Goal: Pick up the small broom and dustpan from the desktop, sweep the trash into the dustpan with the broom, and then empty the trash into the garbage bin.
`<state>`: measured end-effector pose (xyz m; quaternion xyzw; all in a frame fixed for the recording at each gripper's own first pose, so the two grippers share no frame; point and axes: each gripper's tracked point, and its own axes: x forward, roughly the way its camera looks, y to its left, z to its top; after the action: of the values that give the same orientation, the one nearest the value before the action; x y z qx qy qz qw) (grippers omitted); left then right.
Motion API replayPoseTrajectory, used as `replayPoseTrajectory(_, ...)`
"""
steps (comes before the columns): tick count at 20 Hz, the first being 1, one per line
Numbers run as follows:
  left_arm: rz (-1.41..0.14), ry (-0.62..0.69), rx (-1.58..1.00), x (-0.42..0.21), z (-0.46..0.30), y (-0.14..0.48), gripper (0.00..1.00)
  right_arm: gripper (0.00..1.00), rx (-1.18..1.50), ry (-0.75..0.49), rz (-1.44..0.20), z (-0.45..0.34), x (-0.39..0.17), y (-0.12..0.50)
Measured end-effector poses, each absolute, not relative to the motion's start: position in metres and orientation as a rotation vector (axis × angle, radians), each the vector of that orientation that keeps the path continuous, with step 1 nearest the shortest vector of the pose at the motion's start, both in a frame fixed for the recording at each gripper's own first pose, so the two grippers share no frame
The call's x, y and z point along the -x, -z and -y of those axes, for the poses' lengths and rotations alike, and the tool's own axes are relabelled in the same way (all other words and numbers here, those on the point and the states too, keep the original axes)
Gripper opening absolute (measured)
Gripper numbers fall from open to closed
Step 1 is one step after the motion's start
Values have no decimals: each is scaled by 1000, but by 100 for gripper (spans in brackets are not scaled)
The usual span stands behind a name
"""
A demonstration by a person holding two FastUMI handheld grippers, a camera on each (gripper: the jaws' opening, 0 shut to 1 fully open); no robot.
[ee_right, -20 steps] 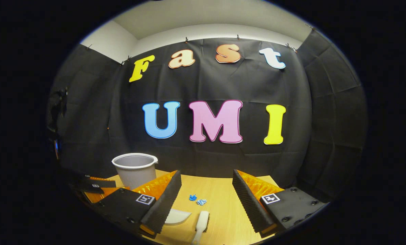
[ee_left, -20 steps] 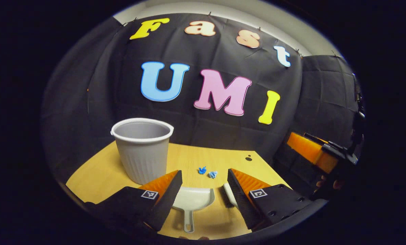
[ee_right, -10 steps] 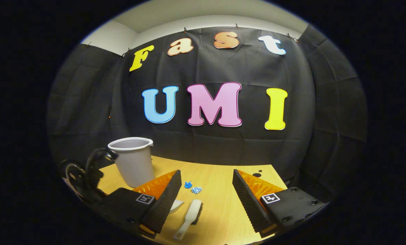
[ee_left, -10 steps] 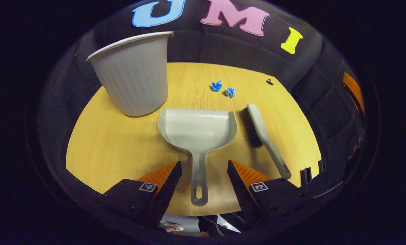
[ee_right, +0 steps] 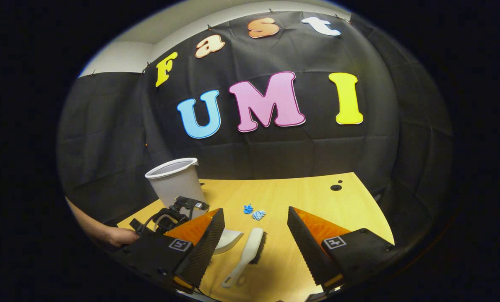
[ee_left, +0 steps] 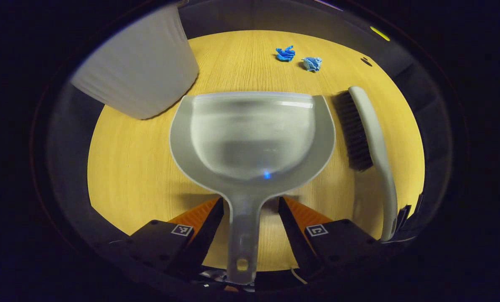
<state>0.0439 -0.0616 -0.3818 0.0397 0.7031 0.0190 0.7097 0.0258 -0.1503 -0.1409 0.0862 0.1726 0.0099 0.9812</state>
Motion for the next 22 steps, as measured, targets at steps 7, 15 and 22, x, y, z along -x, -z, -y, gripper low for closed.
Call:
replayPoseTrajectory(7, -1624, -9, -82, -52, 61, 384, 31, 98, -220, -47, -533, 128, -15, 175)
replayPoseTrajectory(15, -1592, 102, -110, -34, 31, 384, 30, 98, -236, 73, -920, 104, -11, 264)
replayPoseTrajectory(22, -1526, 172, -82, -30, 24, 383, 30, 100, -243, 162, -1304, 87, 14, 356)
